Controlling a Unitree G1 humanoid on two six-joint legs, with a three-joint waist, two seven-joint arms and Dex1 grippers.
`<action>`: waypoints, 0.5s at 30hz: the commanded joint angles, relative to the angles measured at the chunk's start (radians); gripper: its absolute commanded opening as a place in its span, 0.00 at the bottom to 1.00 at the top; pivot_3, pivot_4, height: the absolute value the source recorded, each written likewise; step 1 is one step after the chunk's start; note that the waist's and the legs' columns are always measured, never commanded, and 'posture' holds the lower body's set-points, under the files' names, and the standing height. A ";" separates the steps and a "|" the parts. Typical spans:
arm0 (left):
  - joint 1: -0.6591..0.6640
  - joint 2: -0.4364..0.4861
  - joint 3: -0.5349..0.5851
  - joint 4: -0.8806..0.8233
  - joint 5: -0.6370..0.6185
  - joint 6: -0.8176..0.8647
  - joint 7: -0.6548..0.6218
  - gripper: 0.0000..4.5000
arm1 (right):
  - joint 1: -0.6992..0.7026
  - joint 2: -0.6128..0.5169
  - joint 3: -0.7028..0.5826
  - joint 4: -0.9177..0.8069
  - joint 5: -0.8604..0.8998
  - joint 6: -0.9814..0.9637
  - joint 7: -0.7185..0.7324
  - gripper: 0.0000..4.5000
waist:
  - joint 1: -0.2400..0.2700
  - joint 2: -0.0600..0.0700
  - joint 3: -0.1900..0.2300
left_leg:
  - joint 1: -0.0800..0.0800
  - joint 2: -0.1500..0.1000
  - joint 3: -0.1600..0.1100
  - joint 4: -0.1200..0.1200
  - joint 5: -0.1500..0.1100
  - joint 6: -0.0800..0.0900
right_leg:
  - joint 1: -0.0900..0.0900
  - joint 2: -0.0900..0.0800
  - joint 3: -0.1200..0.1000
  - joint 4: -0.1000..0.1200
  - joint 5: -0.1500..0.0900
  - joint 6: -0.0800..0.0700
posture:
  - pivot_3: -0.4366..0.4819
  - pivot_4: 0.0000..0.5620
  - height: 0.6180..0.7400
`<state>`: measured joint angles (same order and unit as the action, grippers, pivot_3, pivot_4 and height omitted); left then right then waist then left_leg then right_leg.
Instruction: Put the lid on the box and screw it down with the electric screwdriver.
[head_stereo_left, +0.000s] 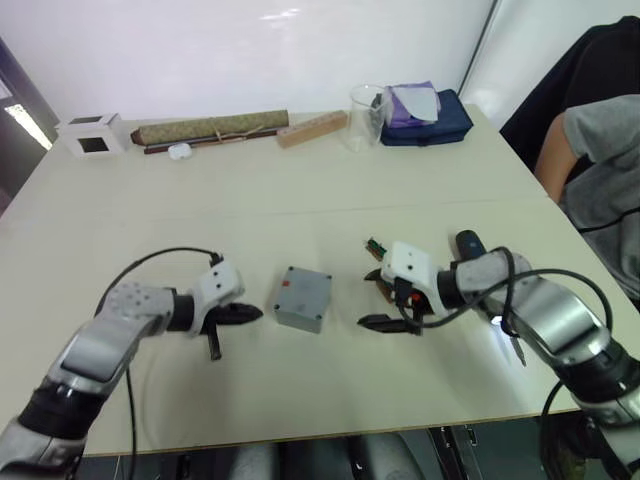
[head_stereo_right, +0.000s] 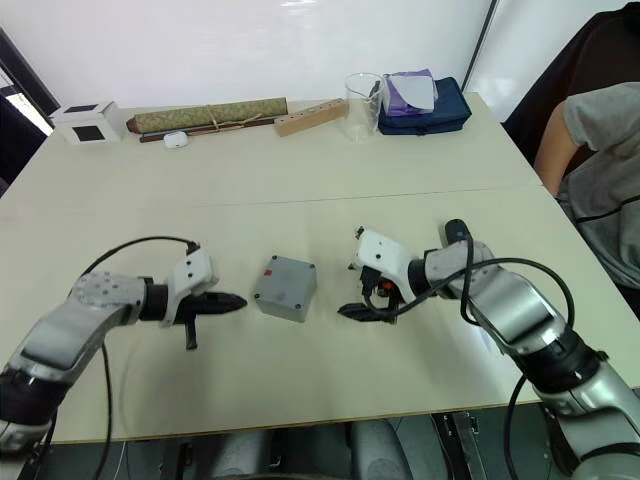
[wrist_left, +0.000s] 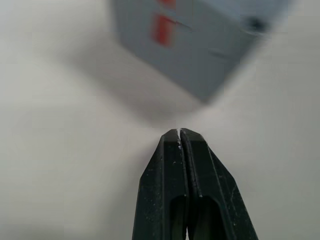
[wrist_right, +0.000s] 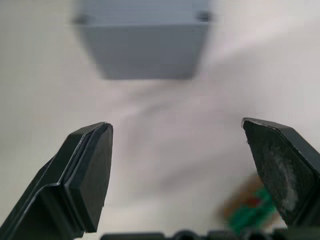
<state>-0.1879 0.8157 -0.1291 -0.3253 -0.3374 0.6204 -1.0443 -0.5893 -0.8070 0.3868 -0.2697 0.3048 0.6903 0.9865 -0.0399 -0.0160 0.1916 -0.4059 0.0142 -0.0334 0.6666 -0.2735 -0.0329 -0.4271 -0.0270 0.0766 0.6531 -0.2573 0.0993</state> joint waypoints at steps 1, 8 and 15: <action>0.033 0.011 0.048 -0.096 -0.049 0.044 0.019 0.00 | -0.050 0.042 0.030 0.074 -0.059 -0.099 0.046 0.98 | 0.004 0.000 0.000 | 0.000 0.000 0.000 0.000 0.000 0.000 | 0.000 0.000 0.000 0.000 0.000 0.000 | 0.48 0.27 1.00; 0.000 -0.084 0.000 -0.076 -0.010 0.050 0.135 0.00 | -0.129 0.176 0.100 0.208 -0.111 -0.211 0.151 0.98 | 0.003 0.000 0.000 | 0.001 0.000 0.000 0.000 0.000 0.000 | 0.000 0.000 0.000 0.001 0.000 0.000 | 0.48 0.27 1.00; -0.055 -0.097 -0.015 -0.008 0.019 0.013 0.143 0.00 | -0.061 0.169 0.074 0.100 -0.071 -0.136 0.194 0.98 | 0.001 0.000 0.000 | 0.001 -0.001 0.000 0.001 0.000 0.000 | 0.000 -0.001 -0.001 0.002 0.001 -0.001 | 0.48 0.27 1.00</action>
<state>-0.2214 0.7225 -0.1474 -0.3254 -0.3256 0.6639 -0.9049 -0.6498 -0.6392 0.4874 -0.0975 0.1994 0.5360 1.1641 -0.0387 -0.0161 0.1916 -0.4054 0.0129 -0.0340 0.6673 -0.2733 -0.0333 -0.4269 -0.0278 0.0759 0.6551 -0.2565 0.0984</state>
